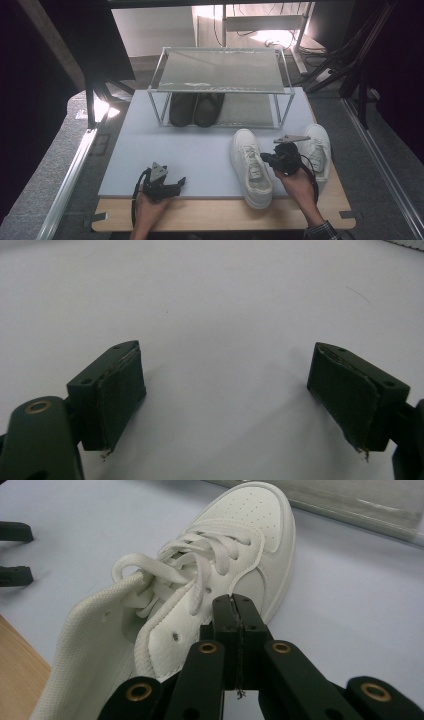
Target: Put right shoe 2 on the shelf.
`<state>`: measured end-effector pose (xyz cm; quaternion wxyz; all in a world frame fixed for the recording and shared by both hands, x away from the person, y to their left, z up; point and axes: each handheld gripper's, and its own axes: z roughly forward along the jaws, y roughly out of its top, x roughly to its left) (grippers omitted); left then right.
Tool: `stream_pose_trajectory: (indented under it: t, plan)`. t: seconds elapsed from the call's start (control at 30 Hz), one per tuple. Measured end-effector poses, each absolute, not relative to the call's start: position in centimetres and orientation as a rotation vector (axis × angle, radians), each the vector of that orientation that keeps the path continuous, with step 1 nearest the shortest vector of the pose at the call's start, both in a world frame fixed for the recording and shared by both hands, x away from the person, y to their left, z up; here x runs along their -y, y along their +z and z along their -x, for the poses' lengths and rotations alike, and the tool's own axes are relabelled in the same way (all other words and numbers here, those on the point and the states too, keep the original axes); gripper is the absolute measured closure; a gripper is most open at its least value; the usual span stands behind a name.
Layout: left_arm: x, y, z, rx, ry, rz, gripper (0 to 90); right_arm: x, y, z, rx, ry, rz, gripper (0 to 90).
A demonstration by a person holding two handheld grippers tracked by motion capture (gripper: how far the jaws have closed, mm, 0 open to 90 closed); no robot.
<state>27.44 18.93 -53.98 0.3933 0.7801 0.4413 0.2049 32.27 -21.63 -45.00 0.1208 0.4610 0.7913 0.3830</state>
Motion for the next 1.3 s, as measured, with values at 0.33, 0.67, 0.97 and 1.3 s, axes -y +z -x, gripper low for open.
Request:
stream_pose_trajectory:
  t: [0.33, 0.67, 0.97, 1.3]
  plan:
    - [-18.9, -54.0, -27.4, -1.120, 0.520, -1.979, 14.8, 18.8, -45.5, -33.0, -2.354, 1.152, -1.297, 90.0]
    - [-18.9, -54.0, -27.5, -1.118, 0.521, -1.981, 14.8, 19.3, -45.0, -32.8, -2.374, 1.177, -1.274, 85.7]
    - [-18.9, -54.0, -27.4, -1.121, 0.521, -1.979, 14.7, 20.6, -43.9, -31.1, -2.400, 1.191, -1.239, 72.9]
    - [-18.9, -54.0, -27.4, -1.122, 0.521, -1.975, 14.8, 20.7, -43.1, -29.5, -2.459, 1.225, -1.227, 55.9]
